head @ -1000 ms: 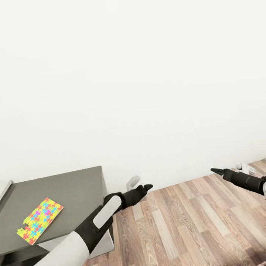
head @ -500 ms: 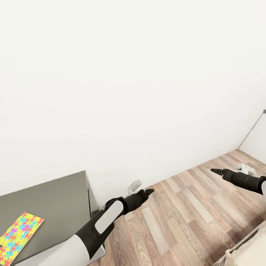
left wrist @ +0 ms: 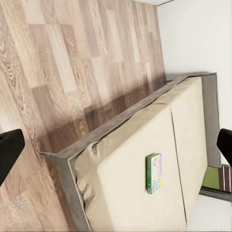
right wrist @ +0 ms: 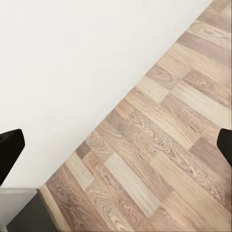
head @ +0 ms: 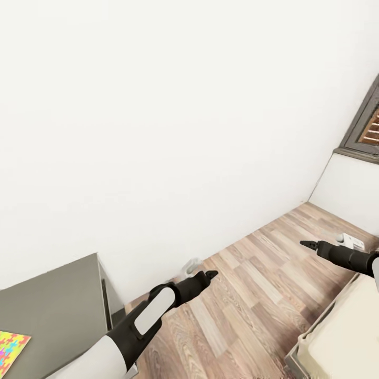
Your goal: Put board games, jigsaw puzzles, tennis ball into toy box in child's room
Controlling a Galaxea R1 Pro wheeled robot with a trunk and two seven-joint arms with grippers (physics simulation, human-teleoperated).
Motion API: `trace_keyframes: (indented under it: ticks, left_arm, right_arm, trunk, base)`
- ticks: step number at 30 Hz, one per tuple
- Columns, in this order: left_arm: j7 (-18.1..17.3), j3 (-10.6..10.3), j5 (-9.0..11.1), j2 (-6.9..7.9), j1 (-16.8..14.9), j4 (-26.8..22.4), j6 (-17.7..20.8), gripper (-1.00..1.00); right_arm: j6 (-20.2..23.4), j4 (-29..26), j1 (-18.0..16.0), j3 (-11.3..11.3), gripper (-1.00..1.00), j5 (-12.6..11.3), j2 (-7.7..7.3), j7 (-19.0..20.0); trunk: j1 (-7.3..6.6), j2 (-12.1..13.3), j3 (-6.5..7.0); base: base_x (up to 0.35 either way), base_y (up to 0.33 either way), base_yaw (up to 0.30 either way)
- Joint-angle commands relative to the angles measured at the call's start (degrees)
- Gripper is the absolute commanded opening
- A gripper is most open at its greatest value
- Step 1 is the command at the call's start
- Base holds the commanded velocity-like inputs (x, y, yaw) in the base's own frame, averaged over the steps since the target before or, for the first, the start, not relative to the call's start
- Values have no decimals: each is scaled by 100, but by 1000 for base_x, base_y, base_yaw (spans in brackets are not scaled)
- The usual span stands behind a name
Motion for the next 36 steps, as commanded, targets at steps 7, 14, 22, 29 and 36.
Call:
trace_keyframes:
  ticks: [7, 14, 22, 29, 36]
  left_arm:
    - [28, 4, 88, 53, 35, 4, 4, 100]
    - [23, 6, 108, 74, 44, 10, -2, 100]
    - [18, 7, 113, 109, 48, 11, -5, 100]
    - [20, 15, 121, 173, 57, 19, -5, 100]
    - [34, 152, 125, 210, 63, 38, -5, 100]
  right_arm:
    - [24, 4, -8, -8, 100, 52, -10, 58]
    - [24, 5, -8, -8, 100, 52, -3, 57]
    - [24, 182, -24, -1, 100, 57, 41, 57]
    - [24, 405, -138, 121, 100, 63, 72, 57]
    - [24, 523, -184, 231, 100, 57, 96, 61]
  trunk:
    - [4, -12, 3]
    - [4, -12, 18]
    - [4, -12, 34]
    - [4, -12, 49]
    - [4, -12, 64]
  base:
    - [0, 0, -293]
    - [0, 0, -293]
    - [0, 0, -293]
    - [0, 0, -293]
    - [0, 0, -293]
